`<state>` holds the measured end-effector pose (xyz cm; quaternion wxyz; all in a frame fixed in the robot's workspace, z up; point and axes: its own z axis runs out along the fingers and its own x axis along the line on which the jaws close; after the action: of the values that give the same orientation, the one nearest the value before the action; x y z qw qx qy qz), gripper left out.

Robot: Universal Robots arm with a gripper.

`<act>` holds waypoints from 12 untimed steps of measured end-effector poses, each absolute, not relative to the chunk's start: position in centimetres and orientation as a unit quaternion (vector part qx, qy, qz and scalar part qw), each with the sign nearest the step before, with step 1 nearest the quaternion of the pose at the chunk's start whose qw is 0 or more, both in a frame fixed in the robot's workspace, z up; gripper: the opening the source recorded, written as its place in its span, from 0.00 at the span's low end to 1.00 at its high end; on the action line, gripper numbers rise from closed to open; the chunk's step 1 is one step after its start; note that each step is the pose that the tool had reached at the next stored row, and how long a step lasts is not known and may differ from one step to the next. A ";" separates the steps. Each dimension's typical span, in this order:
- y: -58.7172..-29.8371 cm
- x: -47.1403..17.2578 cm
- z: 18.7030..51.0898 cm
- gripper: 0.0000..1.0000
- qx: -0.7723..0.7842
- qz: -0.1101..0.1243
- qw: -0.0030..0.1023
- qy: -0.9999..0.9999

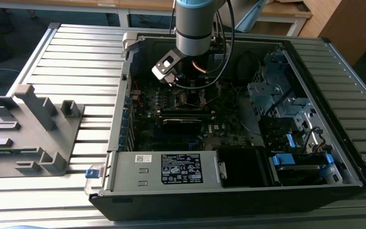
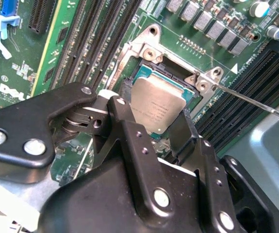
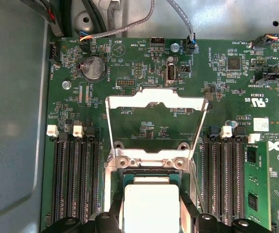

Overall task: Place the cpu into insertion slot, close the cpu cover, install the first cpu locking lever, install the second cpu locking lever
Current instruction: 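Place the cpu into insertion slot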

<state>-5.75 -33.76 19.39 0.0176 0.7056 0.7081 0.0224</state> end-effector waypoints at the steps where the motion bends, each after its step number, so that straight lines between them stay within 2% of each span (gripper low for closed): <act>1: -33.8 -5.7 19.4 0.54 0.706 0.022 0.018 0.708; 12: -33.7 -5.7 19.4 0.54 0.711 0.022 0.018 0.702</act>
<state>-5.75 -33.73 19.37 0.0176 0.7113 0.7023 0.0223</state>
